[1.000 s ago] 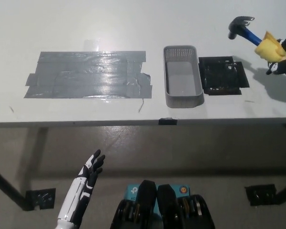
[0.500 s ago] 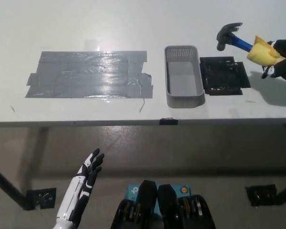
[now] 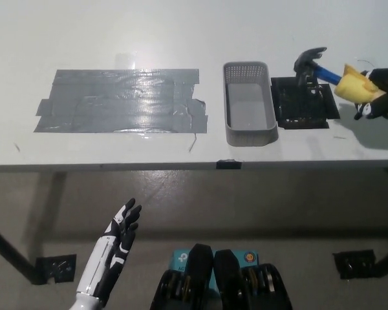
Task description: The robot picks the hammer with right hand and hits the black area on the desk and places it back.
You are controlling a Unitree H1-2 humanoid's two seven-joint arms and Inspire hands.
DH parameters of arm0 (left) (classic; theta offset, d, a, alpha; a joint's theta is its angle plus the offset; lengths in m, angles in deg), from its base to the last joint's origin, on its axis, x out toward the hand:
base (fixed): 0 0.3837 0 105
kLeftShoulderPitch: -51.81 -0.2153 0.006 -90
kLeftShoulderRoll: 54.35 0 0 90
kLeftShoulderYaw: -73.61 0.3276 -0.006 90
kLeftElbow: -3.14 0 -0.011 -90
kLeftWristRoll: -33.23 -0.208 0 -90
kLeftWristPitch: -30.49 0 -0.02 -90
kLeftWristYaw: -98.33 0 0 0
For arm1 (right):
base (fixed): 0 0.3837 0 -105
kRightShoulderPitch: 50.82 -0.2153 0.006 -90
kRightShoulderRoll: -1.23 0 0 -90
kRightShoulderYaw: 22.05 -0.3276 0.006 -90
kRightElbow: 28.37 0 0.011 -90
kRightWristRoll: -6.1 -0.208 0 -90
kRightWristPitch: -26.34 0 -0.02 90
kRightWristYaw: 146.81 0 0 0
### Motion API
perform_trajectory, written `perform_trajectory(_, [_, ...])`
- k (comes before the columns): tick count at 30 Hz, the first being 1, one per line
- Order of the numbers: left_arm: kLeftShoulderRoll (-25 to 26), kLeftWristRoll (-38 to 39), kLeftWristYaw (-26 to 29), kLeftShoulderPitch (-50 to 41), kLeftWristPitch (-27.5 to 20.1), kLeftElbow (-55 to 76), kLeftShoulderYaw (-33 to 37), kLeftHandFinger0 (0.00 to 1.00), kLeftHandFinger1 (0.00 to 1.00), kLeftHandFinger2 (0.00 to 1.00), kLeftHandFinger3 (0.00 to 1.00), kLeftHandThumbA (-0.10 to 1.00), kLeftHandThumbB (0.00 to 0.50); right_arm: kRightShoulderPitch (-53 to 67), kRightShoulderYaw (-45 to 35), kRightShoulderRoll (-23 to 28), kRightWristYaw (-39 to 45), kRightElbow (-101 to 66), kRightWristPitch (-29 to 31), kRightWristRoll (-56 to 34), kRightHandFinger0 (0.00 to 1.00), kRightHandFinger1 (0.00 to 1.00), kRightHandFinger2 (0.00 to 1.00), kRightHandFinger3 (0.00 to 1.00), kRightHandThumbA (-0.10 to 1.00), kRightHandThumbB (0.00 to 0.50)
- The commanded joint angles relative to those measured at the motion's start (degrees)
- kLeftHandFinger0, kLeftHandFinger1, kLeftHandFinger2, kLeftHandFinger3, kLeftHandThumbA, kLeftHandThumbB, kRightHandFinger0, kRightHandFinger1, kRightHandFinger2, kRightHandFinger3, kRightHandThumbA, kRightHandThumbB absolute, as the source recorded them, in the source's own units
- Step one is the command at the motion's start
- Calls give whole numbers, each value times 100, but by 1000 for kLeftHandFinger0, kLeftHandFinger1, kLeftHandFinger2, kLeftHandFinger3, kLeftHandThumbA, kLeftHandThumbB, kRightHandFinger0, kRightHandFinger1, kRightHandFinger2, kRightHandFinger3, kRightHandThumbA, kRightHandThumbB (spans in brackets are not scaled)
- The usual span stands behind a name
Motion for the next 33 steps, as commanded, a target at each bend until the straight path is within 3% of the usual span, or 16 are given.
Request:
perform_trajectory(1, [46,75,-27,54,-102,104,-52,1000,1000,1000,1000,944,0,-274,-72,142,-122,-36,180,-5,69,617,953,1000,-100,149])
perform_trajectory(10, [56,76,-30,-13,-49,118,-55,1000,1000,1000,1000,944,4,-286,22,138,-60,62,305,1,116,648,979,1000,-100,135])
perform_trajectory(14, [24,53,18,-64,-121,89,-64,1000,1000,1000,1000,943,3,-344,49,131,-34,133,498,-28,99,620,936,976,-100,132])
perform_trajectory(16, [24,26,37,-69,-155,93,-69,1000,1000,1000,1000,950,0,-486,36,124,-17,263,571,-51,37,552,876,938,-100,136])
perform_trajectory(18, [26,53,26,-77,-135,113,-75,1000,1000,1000,1000,953,0,-586,-155,116,-12,181,262,-207,17,541,888,989,-100,134])
perform_trajectory(21, [25,55,24,-77,-134,113,-77,1000,1000,1000,1000,953,0,-590,-181,111,-6,183,255,-211,13,541,891,992,-100,135])
perform_trajectory(23, [31,77,8,-22,-96,107,-84,1000,1000,1000,1000,957,0,-877,-459,231,89,31,66,-443,77,598,923,1000,-100,105])
perform_trajectory(27, [27,92,6,-33,-103,119,-90,1000,1000,1000,1000,964,0,-1002,-741,257,152,-45,-129,-579,92,550,859,979,-100,86])
perform_trajectory(29, [48,115,4,15,-94,112,-121,1000,1000,1000,1000,954,0,-1447,-1136,323,58,157,-292,-771,129,586,884,894,-100,114])
perform_trajectory(31, [55,97,5,49,-127,73,-117,1000,1000,1000,1000,946,0,-1560,-1264,347,17,217,-292,-749,202,615,899,852,-100,138])
perform_trajectory(33, [54,97,3,49,-127,73,-119,1000,1000,1000,1000,942,0,-1562,-1312,329,41,223,-292,-704,203,616,899,845,-100,137])
